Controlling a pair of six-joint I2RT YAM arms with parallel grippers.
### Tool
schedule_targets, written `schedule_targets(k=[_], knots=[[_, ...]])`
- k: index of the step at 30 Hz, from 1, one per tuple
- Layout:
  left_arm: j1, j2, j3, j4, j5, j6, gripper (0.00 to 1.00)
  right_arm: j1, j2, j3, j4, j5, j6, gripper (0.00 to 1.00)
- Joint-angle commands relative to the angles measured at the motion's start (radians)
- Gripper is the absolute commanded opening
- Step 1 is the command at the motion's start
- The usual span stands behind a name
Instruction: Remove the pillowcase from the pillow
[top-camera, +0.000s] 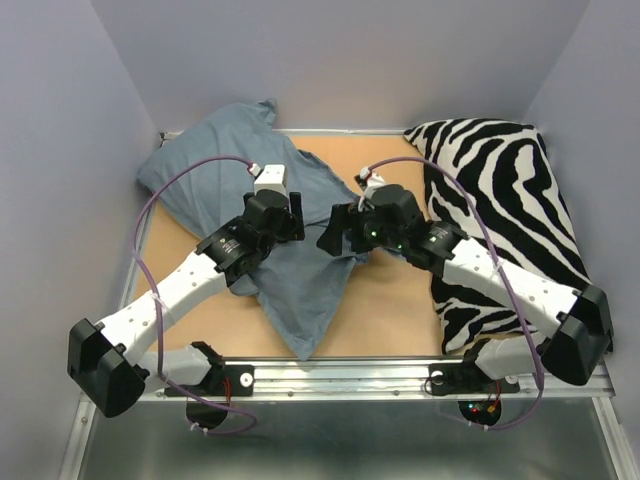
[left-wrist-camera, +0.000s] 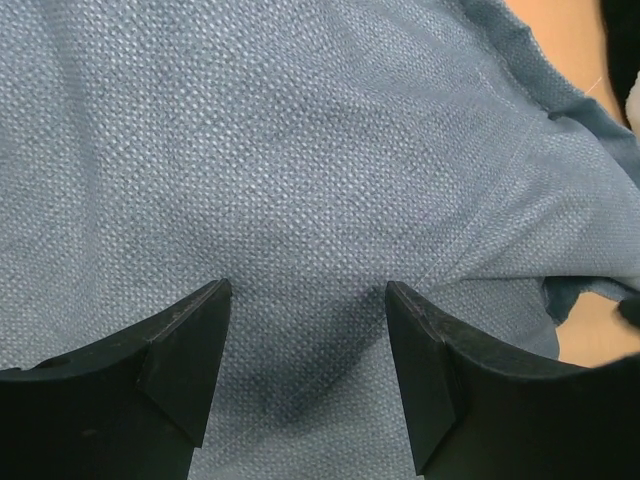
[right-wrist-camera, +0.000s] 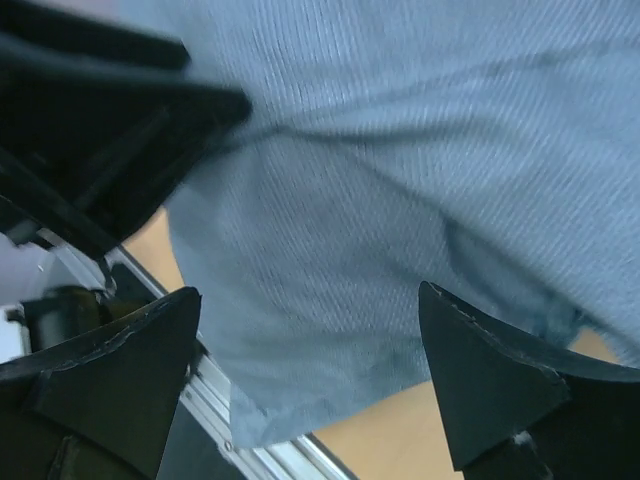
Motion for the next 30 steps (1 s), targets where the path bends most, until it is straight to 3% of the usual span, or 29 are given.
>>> schedule_targets(k=[1, 5, 6, 7, 9, 12, 13, 14, 16, 17, 19, 30], knots=[[-0.006, 0.026, 0.019, 0.060, 0.011, 0.039, 0.74, 0.033, 0.025, -0.074, 0.034, 0.112, 0.044, 0.95], [-0.006, 0.069, 0.034, 0.078, 0.028, 0.061, 0.69, 0.053, 0.046, -0.138, 0.093, 0.111, 0.067, 0.95], [-0.006, 0.081, 0.043, 0.071, 0.022, 0.061, 0.64, 0.053, 0.054, -0.144, 0.099, 0.113, 0.070, 0.95], [-0.007, 0.096, 0.052, 0.065, 0.013, 0.061, 0.51, 0.057, 0.062, -0.152, 0.107, 0.115, 0.072, 0.93], [-0.006, 0.106, 0.075, 0.059, -0.009, 0.061, 0.40, 0.057, 0.075, -0.177, 0.131, 0.125, 0.087, 0.88], [-0.006, 0.107, 0.118, 0.042, -0.035, 0.061, 0.15, 0.056, 0.080, -0.203, 0.151, 0.136, 0.102, 0.75], [-0.006, 0.107, 0.132, 0.036, -0.044, 0.061, 0.10, 0.056, 0.075, -0.209, 0.153, 0.142, 0.105, 0.61], [-0.006, 0.107, 0.162, 0.017, -0.055, 0.064, 0.07, 0.057, 0.069, -0.215, 0.153, 0.150, 0.107, 0.54], [-0.006, 0.109, 0.193, -0.003, -0.094, 0.066, 0.06, 0.057, 0.034, -0.242, 0.151, 0.182, 0.115, 0.38], [-0.004, 0.109, 0.218, -0.012, -0.108, 0.072, 0.00, 0.056, 0.016, -0.253, 0.151, 0.208, 0.118, 0.35], [-0.001, 0.113, 0.239, -0.020, -0.144, 0.081, 0.00, 0.057, -0.035, -0.285, 0.150, 0.228, 0.122, 0.25], [0.147, 0.133, 0.348, 0.006, -0.133, 0.081, 0.00, 0.054, -0.193, -0.506, 0.117, 0.314, 0.188, 0.13]])
